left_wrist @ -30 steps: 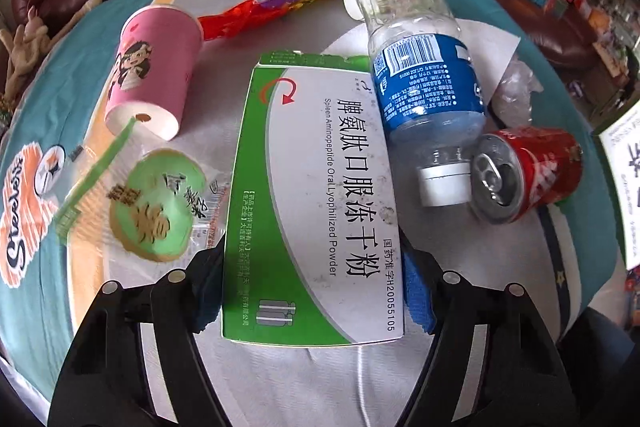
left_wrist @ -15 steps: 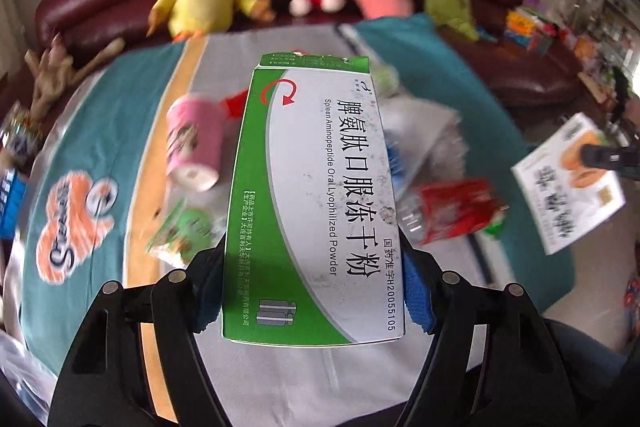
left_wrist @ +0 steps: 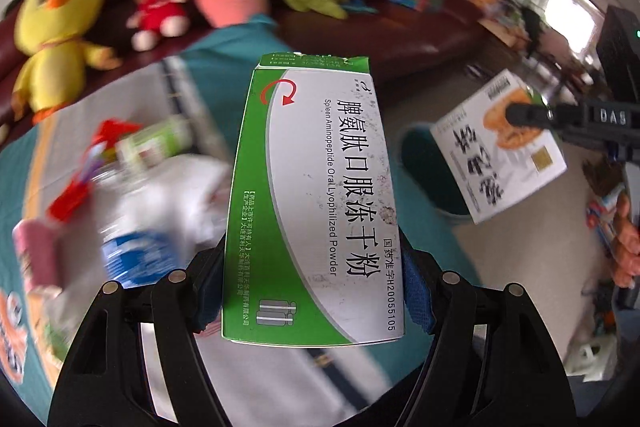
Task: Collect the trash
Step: 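Carry both boxes over the teal bin and open both tools to drop them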
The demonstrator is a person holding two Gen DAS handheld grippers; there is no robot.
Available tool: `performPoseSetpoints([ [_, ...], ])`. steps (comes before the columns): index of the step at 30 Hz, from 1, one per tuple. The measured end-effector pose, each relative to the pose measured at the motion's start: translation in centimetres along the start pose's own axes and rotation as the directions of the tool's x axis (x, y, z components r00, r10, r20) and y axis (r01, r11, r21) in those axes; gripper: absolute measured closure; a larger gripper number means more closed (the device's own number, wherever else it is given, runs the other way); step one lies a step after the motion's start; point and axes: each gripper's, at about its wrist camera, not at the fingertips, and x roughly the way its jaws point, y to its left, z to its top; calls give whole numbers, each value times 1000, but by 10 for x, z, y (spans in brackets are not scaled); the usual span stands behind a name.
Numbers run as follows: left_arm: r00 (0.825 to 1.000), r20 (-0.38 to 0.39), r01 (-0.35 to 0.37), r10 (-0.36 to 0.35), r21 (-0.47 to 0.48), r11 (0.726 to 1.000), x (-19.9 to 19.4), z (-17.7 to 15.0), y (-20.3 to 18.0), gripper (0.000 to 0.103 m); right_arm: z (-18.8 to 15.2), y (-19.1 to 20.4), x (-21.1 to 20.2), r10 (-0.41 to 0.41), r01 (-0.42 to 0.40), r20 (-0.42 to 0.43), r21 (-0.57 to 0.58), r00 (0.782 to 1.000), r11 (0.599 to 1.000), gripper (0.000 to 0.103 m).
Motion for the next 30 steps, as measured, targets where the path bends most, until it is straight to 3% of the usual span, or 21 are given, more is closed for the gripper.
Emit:
performPoseSetpoints([
  [10,982,-164,114,-88,154,982,106,57,-104,30,29,-120,-16,-132,121,65,152,989,981,101],
  [16,953,-291,150,-84,212,966,182,80,-151,30,37,-175,9,-163,157,15,187,987,970,101],
  [21,922,-383,163,-59,245,956,235,89,-173,30,38,-203,40,-195,200,-46,196,980,960,101],
  [25,908,-417,169,-48,257,951,256,93,-179,29,40,-214,61,-199,213,-89,200,976,956,101],
  [28,907,-419,166,-40,268,949,262,95,-183,28,39,-221,71,-198,218,-109,206,974,954,101],
  [30,907,-417,171,-50,259,951,261,97,-181,21,38,-222,75,-202,224,-121,202,972,954,101],
])
